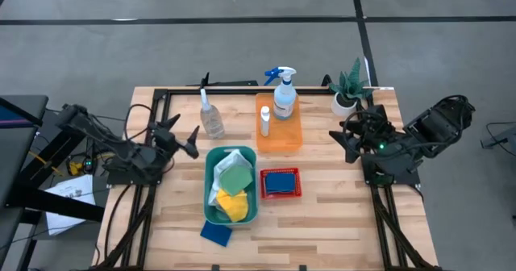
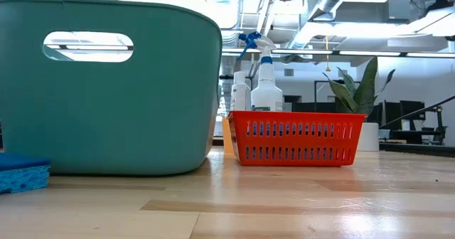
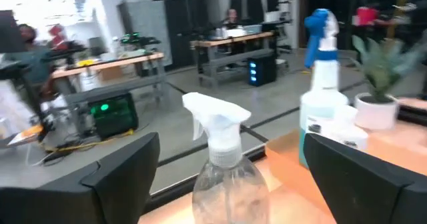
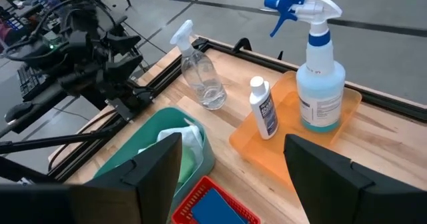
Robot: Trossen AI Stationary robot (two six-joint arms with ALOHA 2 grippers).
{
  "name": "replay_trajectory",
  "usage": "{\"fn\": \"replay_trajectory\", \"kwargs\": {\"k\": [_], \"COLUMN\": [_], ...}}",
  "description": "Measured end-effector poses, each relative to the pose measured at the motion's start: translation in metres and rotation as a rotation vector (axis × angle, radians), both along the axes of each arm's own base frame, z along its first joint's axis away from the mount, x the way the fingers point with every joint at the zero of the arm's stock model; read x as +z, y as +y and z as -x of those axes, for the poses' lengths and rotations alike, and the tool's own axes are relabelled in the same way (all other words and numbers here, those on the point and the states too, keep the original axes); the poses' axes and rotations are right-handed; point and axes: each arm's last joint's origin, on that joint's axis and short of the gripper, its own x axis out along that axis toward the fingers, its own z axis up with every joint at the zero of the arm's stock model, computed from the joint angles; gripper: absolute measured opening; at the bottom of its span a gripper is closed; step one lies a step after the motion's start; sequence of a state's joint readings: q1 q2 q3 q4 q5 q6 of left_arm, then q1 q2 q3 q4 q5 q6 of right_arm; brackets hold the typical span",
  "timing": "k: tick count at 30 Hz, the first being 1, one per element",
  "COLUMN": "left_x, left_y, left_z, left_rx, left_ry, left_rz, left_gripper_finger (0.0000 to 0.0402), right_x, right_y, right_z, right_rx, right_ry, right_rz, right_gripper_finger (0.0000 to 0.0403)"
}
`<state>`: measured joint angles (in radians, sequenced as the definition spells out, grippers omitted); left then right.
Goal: Pick & Place Kitchen Items
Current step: Put the transparent spray bottle into the orange bin
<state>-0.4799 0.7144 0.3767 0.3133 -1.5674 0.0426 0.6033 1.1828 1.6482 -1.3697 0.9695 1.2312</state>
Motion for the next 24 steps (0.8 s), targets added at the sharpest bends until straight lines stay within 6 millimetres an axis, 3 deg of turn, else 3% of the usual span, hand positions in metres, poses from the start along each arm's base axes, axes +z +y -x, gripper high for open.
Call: {"fn": "replay_trajectory", "kwargs": {"k": [12, 24], "left_x": [-0.006, -0.034], "left_y": [0.029, 0.033], "left_z": [-0.025, -0.049], "left_rx": [0.245, 0.213], "left_ry": [-0.149, -0.139], "left_rz": [0.056, 0.071], "left_gripper_finger": [0.0395, 0.0391], "right_x": [0.000, -0.001], "right_y": [-0.001, -0.001], "right_z": [0.000, 0.001], "right_rx": [-0.003, -0.003], "right_ry": [0.006, 0.014], "right_rz": [0.007, 0.022], "right_gripper_finger": [0.0255, 0.0255]}}
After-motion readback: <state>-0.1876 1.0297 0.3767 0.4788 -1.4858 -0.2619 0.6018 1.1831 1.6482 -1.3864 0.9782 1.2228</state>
